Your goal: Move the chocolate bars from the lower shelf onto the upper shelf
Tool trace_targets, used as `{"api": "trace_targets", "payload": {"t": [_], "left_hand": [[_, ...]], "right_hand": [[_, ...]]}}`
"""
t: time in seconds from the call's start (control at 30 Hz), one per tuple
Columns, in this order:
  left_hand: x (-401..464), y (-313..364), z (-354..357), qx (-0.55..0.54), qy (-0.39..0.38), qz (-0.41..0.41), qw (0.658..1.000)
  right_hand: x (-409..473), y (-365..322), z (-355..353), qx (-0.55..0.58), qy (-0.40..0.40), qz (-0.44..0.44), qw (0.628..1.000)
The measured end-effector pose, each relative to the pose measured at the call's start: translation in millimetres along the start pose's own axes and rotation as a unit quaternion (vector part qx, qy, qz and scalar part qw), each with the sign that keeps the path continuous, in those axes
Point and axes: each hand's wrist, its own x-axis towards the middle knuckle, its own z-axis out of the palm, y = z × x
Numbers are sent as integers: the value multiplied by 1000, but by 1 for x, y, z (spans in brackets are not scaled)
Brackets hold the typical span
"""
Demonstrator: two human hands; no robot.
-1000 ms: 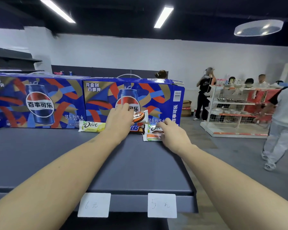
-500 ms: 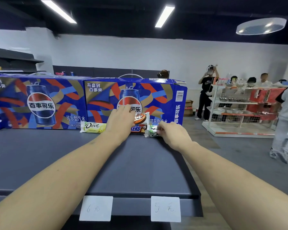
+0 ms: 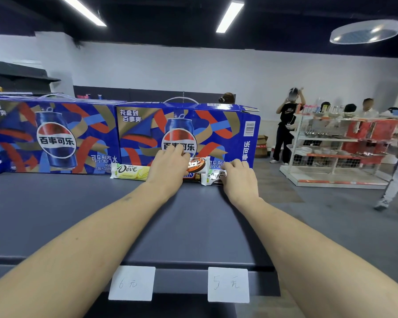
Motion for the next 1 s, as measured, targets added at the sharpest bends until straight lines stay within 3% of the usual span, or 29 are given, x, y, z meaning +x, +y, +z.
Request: {"api": "trace_targets", "payload": {"t": [0.3,0.57,0.83,1.0], "left_hand": [[-4,-1,-2,-18,-3,6,1000],[-17,13,-10,-62,-5,22,998],[-41,24,-24,-158,-94,-25,983],[-54,28,-38,-143,-97,-19,985]], "right_hand": [[-8,4,-13,26,-4,37,999],[-40,18,-34,105,-41,201,973],[-70,-2,-55,80,-83,164,980],[-85,-10,-67,80,-83,136,984]]}}
